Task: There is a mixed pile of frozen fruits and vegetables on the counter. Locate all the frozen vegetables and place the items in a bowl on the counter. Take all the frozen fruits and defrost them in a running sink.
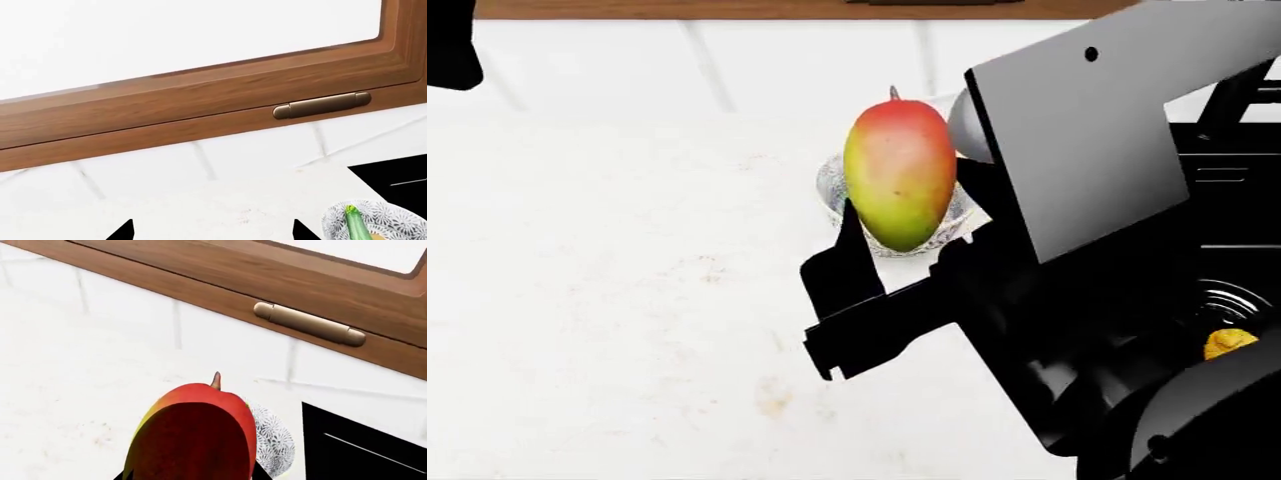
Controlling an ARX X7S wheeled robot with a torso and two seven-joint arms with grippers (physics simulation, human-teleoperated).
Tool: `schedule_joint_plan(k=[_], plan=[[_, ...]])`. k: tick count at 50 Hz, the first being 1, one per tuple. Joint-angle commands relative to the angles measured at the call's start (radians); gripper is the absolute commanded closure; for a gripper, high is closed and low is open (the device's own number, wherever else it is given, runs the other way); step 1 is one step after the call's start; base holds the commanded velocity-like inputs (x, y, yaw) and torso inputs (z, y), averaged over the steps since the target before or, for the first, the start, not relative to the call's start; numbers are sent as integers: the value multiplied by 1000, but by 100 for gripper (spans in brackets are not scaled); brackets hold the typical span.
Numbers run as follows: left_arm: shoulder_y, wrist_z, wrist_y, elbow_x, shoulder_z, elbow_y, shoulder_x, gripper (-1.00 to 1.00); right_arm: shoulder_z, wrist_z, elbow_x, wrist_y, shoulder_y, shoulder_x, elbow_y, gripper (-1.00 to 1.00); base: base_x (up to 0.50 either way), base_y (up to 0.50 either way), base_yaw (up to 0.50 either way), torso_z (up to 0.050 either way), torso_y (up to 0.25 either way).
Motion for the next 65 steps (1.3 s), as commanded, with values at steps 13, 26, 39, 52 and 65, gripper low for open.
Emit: schedule_joint_plan(k=[13, 26, 39, 52, 65], plan=[[-10, -7, -9, -13, -5, -5, -2, -100, 9, 17, 12, 30, 42, 93, -23, 100, -40, -500, 0, 0, 0], [-13, -13, -9, -18, -7, -5, -3, -100, 8, 4, 11, 35, 44, 115, -18, 100, -41, -500, 0, 0, 0], [-8, -12, -9, -20, -12, -1, -10, -100, 21, -19, -11, 14, 30, 114, -9, 100, -36, -456, 0, 0, 0], [-8, -14, -12, -23, -14, -4, -14, -100, 28, -35, -28, 18, 37, 86, 26, 100, 100, 0, 0, 1, 0], [-19, -22, -18, -33, -14, -9, -11, -100, 25, -23, -17, 22, 38, 89, 24, 100, 192, 0, 0, 0, 1]])
